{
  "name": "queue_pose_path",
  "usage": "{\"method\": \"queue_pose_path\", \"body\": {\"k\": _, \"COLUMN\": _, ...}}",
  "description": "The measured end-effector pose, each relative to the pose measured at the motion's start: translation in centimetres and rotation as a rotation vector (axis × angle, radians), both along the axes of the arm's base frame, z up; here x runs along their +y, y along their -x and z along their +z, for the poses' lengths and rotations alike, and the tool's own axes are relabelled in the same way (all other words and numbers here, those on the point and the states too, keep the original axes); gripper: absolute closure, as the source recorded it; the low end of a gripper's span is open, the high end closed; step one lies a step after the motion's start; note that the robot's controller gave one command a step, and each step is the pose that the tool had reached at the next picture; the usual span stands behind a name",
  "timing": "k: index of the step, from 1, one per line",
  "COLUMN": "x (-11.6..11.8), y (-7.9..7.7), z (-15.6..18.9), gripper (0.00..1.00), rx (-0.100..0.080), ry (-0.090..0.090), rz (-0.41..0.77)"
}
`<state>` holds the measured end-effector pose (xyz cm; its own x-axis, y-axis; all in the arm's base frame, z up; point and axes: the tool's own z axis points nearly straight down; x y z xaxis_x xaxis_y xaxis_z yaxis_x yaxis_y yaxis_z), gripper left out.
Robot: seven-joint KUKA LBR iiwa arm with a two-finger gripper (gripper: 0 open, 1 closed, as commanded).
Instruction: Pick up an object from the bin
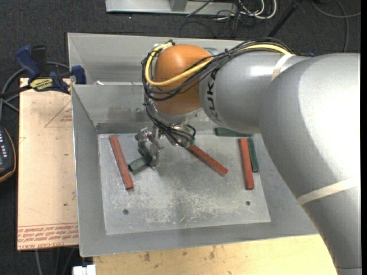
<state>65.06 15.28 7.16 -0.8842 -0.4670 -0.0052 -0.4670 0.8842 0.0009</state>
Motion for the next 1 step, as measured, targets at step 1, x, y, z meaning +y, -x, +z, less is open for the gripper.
{"method": "queue_pose_path", "body": {"k": 1, "x": 2.05, "y": 3.83, "z": 13.41, "gripper": 1.00, "rx": -0.007, "ry": -0.001, "rz": 0.085}}
